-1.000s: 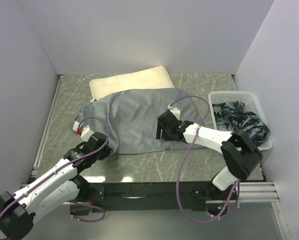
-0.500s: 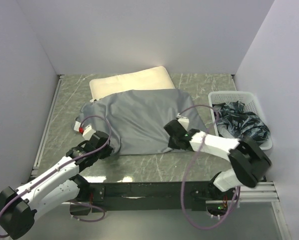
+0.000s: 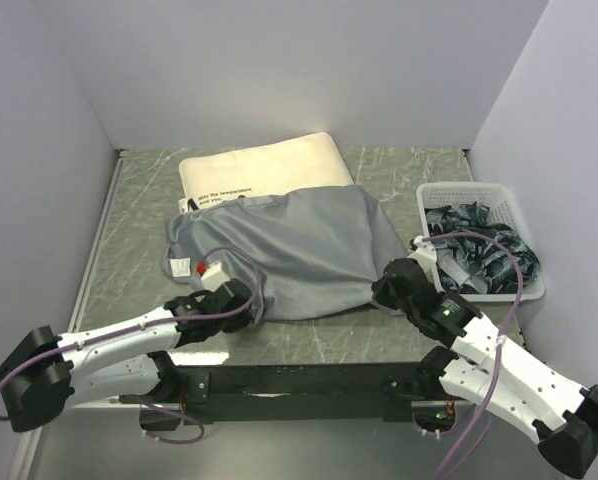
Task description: Put the pillow into the pillowcase
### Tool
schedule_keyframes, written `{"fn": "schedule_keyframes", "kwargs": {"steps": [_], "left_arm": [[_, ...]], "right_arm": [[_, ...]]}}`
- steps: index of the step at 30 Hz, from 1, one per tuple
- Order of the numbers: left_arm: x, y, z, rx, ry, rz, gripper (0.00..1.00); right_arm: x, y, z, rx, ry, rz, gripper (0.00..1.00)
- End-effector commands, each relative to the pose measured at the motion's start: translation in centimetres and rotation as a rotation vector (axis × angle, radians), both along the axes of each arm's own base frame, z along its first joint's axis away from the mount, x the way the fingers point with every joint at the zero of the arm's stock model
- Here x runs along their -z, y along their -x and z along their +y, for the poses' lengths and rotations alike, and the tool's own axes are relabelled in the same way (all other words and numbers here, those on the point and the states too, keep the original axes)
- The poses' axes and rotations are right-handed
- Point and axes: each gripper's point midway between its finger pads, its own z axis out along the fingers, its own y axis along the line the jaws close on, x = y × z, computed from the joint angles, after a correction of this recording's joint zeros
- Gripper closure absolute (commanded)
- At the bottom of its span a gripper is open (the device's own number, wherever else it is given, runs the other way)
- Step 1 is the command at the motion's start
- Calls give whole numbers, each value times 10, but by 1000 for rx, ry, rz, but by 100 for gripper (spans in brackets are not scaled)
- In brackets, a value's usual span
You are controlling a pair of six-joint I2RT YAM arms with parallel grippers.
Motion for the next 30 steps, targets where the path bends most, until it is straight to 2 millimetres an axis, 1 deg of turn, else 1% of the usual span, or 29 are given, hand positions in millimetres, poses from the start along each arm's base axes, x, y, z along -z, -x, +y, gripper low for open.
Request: {"fn": "schedule_keyframes", "kwargs": {"steps": [1, 2, 3, 5, 6, 7, 8, 9, 10, 11, 12, 13, 14, 15, 16, 17, 18, 19, 20, 21, 22, 23, 24, 25, 26, 27, 28, 29, 30], "left_arm": [[-7, 17, -29, 19, 43, 2, 99], [-6, 28, -35, 58, 35, 10, 99], [-4, 33, -33, 59, 14, 18, 99], [-5, 46, -38, 79, 13, 34, 99], [-7, 49, -39, 83, 13, 36, 99], [-6, 53, -35, 80, -1, 44, 99], [-9, 57, -36, 90, 2, 43, 98], [-14, 57, -37, 89, 8, 40, 96], [-15, 57, -32, 90, -11, 36, 92], [-22, 56, -31, 88, 0, 21, 82], [-32, 53, -32, 85, 7, 4, 72], [-37, 48, -25, 77, -27, -30, 59], [-56, 41, -29, 74, -6, -73, 42], [-68, 34, -28, 65, -13, -110, 34], [-80, 27, -27, 83, -34, -156, 27], [-112, 8, -33, 54, -2, -226, 13], [-126, -3, -33, 52, -9, -260, 9], [-139, -16, -30, 82, -51, -304, 7], [-164, -44, -30, 31, -15, -339, 3], [-174, -61, -28, 19, -14, -359, 2], [-182, -77, -26, 60, -41, -390, 1], [-191, -109, -14, 7, -52, -396, 1], [-196, -123, -15, 6, -57, -401, 1], [-198, -136, -11, 16, -113, -412, 1], [-200, -157, -14, 5, -149, -402, 1], [-194, -162, -16, 23, -180, -372, 1], [-193, -169, -19, 35, -192, -368, 1], [-187, -180, -24, 33, -211, -355, 0], [-182, -187, -21, 13, -234, -349, 1]], "right_arm": [[26, 16, -12, 17, 38, 85, 100], [28, 18, -12, 17, 33, 88, 100], [25, 20, -11, 12, 20, 77, 100], [21, 23, -12, 6, 10, 66, 100], [15, 23, -15, 14, 4, 45, 100], [13, 25, -18, 15, 12, 45, 100], [6, 25, -19, 14, 8, 30, 100], [2, 25, -21, 20, 12, 16, 100], [0, 25, -22, 18, 15, 14, 99], [-6, 24, -23, 15, 17, 0, 97], [-7, 23, -22, 13, 18, -2, 94], [-9, 22, -19, 0, 10, -8, 86], [-10, 21, -16, -18, 11, -9, 80], [-9, 20, -12, -33, 10, -4, 70], [-10, 19, -3, -64, -17, -4, 66], [-10, 18, 0, -81, -17, -8, 60], [-7, 17, 4, -93, -15, 3, 49], [-7, 15, 7, -101, -20, 1, 44], [-7, 14, 8, -107, -12, 2, 39], [-4, 13, 9, -111, 0, 10, 29], [-7, 11, 11, -119, -2, 1, 25], [-8, 9, 11, -119, 9, -3, 22], [-7, 7, 12, -121, 21, 1, 17], [-13, 3, 13, -119, 18, -15, 16], [-14, 1, 14, -128, 29, -21, 15], [-12, -2, 16, -133, 38, -19, 14], [-18, -6, 21, -145, 36, -35, 13], [-19, -8, 23, -153, 36, -37, 13], [-14, -10, 28, -167, 43, -21, 13]]}}
